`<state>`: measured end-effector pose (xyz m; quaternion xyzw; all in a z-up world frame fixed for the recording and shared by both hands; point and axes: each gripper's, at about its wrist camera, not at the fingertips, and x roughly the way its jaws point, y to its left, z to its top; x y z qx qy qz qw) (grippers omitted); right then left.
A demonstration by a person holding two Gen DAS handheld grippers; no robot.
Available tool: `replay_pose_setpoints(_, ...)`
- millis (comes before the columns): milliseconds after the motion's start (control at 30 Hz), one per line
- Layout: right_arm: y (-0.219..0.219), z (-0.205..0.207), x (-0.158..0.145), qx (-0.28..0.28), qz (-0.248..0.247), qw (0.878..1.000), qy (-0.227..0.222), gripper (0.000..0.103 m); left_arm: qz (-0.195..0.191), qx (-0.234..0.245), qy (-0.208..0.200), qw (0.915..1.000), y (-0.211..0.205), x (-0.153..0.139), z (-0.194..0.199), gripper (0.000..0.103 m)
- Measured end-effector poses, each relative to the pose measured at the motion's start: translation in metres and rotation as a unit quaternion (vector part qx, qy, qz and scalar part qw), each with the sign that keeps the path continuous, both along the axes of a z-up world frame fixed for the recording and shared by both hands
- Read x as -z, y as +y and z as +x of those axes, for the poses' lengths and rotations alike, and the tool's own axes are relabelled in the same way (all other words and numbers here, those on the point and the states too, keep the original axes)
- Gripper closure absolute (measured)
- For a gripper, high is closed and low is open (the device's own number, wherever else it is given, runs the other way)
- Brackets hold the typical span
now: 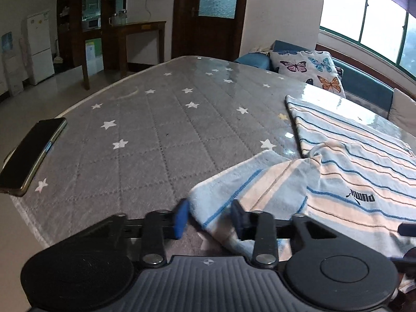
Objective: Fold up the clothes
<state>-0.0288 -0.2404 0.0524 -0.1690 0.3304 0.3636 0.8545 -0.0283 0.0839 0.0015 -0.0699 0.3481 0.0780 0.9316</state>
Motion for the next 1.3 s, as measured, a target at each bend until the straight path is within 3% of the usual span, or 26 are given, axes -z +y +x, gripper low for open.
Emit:
replay_pose_setpoints(167,0.020,-0.024,0.006,-0.043,-0.021,0.999,-0.006,0.052,-0.013,0.000,-0.010,0.9999,0.006,-0.001,0.000,0.093)
replay_pose_setpoints(267,0.024,-0.028,0.003,-0.061,-0.020,0.998,-0.013,0.052,-0.018,-0.002,-0.015,0.9997,0.009,-0.003,-0.003,0.093)
replay_pose_setpoints(367,0.026,-0.021,-0.001,-0.038,-0.015,0.999,-0.024,0.052,-0.026,-0.007,-0.017,0.9995,0.011,-0.006,-0.006,0.092)
replay_pose_setpoints(433,0.027,-0.014,0.002,-0.029,-0.018,0.999,-0.009,0.052,-0.027,-0.009,-0.016,0.9995,0.012,-0.007,-0.009,0.089)
replay_pose_setpoints(567,0.030,-0.014,0.003,-0.045,-0.019,0.999,0.001,0.051,-0.031,-0.012,-0.010,0.9994,0.011,-0.005,-0.013,0.067)
replay_pose_setpoints(633,0.036,-0.014,0.002,-0.052,-0.016,0.999,-0.004,0.051,-0.033,-0.015,-0.006,0.9993,0.010,-0.002,-0.012,0.067)
replay_pose_setpoints(733,0.042,-0.010,-0.001,-0.057,-0.010,0.998,-0.008,0.051,-0.037,-0.006,-0.009,0.9992,0.009,-0.003,-0.010,0.071)
replay_pose_setpoints(800,0.050,-0.006,-0.001,-0.056,-0.009,0.998,-0.011,0.051,-0.041,-0.002,-0.009,0.9991,0.009,-0.002,-0.009,0.088)
replay_pose_setpoints(900,0.065,0.002,-0.001,-0.056,-0.006,0.998,-0.017,0.051,-0.056,-0.001,-0.012,0.9984,0.013,-0.002,-0.009,0.098)
replay_pose_setpoints(1133,0.098,0.004,0.009,-0.075,-0.018,0.997,-0.018,0.052,-0.072,0.029,-0.063,0.9950,0.011,-0.024,-0.018,0.099)
replay_pose_setpoints(1300,0.084,0.004,0.001,-0.056,-0.001,0.998,-0.010,0.052,-0.081,0.082,-0.094,0.9889,-0.004,-0.044,-0.026,0.100)
